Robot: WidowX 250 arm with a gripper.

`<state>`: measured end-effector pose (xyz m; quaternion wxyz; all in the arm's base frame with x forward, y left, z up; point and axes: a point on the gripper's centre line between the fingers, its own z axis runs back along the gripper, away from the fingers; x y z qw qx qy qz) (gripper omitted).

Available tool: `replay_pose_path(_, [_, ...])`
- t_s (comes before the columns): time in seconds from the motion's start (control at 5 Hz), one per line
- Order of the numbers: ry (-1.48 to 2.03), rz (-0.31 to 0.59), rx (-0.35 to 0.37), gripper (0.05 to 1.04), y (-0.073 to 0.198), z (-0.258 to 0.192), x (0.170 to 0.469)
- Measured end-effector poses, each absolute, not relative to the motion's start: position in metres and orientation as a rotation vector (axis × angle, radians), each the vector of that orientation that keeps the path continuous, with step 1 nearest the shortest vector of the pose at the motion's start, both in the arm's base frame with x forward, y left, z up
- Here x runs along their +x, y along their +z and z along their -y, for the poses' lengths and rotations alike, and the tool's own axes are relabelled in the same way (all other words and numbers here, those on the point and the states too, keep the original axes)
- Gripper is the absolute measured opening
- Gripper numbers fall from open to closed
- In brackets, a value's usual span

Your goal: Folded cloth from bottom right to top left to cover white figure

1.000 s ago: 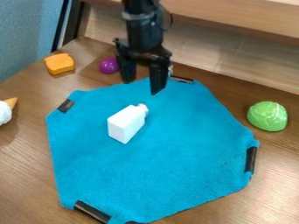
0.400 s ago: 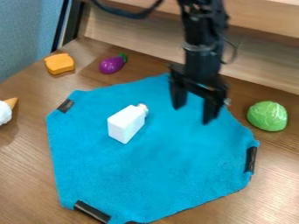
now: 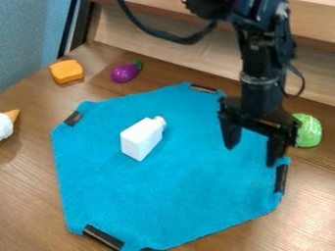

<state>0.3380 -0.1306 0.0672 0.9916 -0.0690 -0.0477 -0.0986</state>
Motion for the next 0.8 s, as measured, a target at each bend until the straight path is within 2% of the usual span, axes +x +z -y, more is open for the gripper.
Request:
replay_pose_path(0.2, [-0.154,0.062,-0.136,1.0,0.056,0.145,0.332])
replay_pose_path(0.6, [-0.06,0.055,-0.136,1.0,0.043,0.167,0.33])
replay_pose_path(0.8, [0.003,0.074,-0.159,1.0,0.042,0.172,0.333])
